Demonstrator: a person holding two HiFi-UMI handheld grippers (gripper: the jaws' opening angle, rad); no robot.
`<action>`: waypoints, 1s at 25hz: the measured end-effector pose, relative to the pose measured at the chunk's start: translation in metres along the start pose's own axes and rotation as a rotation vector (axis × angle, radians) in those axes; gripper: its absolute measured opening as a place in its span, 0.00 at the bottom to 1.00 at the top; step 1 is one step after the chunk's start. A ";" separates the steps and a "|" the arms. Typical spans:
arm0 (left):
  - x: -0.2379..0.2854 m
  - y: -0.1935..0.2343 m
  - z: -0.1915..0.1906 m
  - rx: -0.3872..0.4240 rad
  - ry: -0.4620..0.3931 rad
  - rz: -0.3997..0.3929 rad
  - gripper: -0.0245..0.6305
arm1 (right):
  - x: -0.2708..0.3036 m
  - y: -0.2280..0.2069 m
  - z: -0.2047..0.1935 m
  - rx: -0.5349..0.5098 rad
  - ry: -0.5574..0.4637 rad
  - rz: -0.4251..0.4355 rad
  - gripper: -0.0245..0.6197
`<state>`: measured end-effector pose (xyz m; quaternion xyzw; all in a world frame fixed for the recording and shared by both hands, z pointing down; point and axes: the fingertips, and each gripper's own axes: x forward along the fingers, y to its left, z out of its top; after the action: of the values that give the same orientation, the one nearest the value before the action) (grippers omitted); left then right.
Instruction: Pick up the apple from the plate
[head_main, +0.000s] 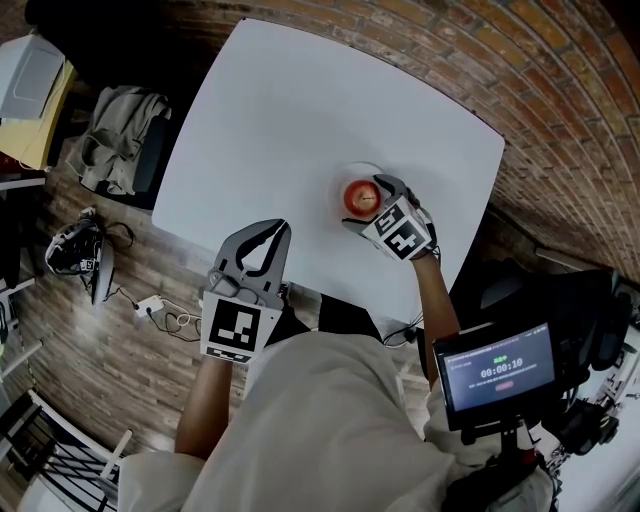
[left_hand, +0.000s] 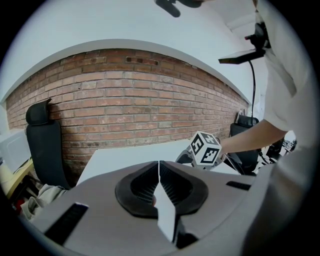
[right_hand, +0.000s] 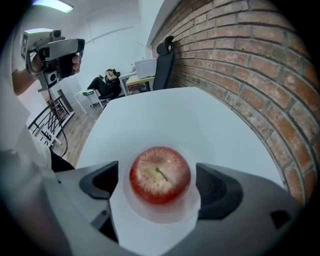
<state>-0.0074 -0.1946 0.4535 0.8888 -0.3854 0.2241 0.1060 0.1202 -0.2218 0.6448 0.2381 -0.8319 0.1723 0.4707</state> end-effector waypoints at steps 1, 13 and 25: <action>0.000 0.001 0.000 0.001 0.000 0.001 0.05 | 0.001 0.001 0.000 -0.001 0.003 0.002 0.75; -0.003 0.002 -0.004 -0.007 0.007 0.001 0.05 | 0.011 0.004 0.000 0.003 -0.008 -0.006 0.75; -0.003 0.003 -0.004 -0.017 0.009 -0.003 0.05 | 0.012 -0.003 -0.008 -0.084 0.049 -0.070 0.75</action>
<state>-0.0126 -0.1928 0.4553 0.8875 -0.3854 0.2247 0.1158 0.1222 -0.2231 0.6594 0.2427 -0.8177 0.1264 0.5064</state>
